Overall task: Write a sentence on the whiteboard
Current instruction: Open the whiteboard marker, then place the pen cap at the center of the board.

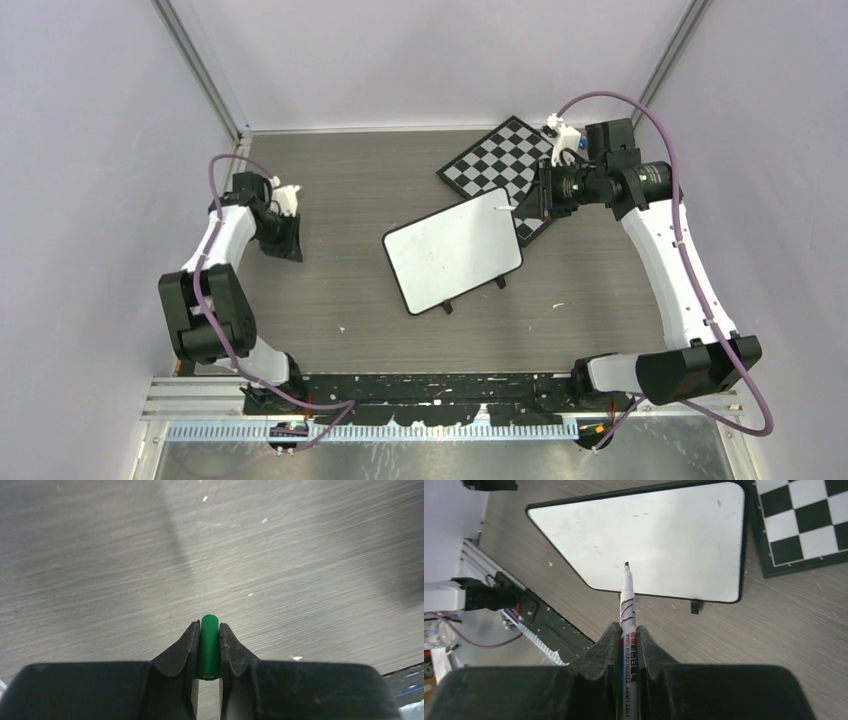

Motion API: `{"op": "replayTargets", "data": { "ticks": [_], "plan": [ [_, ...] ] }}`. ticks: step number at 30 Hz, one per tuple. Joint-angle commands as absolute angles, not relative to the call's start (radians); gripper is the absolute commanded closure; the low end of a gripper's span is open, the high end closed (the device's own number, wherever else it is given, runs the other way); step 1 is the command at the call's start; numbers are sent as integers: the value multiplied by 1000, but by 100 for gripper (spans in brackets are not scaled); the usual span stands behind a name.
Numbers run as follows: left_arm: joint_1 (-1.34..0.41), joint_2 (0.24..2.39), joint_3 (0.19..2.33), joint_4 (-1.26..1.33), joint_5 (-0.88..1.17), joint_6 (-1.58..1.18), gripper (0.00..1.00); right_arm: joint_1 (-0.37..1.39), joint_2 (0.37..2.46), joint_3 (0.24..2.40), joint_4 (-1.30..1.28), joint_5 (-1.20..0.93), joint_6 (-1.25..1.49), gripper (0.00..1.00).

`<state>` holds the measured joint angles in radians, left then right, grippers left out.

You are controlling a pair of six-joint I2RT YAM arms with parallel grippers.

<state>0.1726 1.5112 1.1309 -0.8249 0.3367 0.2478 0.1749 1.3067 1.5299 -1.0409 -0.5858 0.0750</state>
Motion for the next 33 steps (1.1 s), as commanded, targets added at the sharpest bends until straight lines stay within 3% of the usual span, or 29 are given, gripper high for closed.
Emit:
{"op": "replayTargets", "data": {
  "ticks": [1,8,17,23,29,33],
  "plan": [
    [155,1582,1108,-841,184,357,100,177,1328,1575,-1083,-437,28,100],
    [107,1685,1066,-767,79,384,100,177,1261,1497,-944,-236,131,100],
    [33,1758,1052,-747,15,394,94,190,1310,1543,-946,-157,77,100],
    [-20,1761,1015,-753,8,401,87,192,1325,1517,-894,-233,-47,100],
    [-51,1747,1012,-783,8,381,73,190,1387,1570,-933,-257,-70,100],
    [-61,1719,1039,-824,46,371,56,191,1406,1583,-955,-257,-85,100]
  ]
}}
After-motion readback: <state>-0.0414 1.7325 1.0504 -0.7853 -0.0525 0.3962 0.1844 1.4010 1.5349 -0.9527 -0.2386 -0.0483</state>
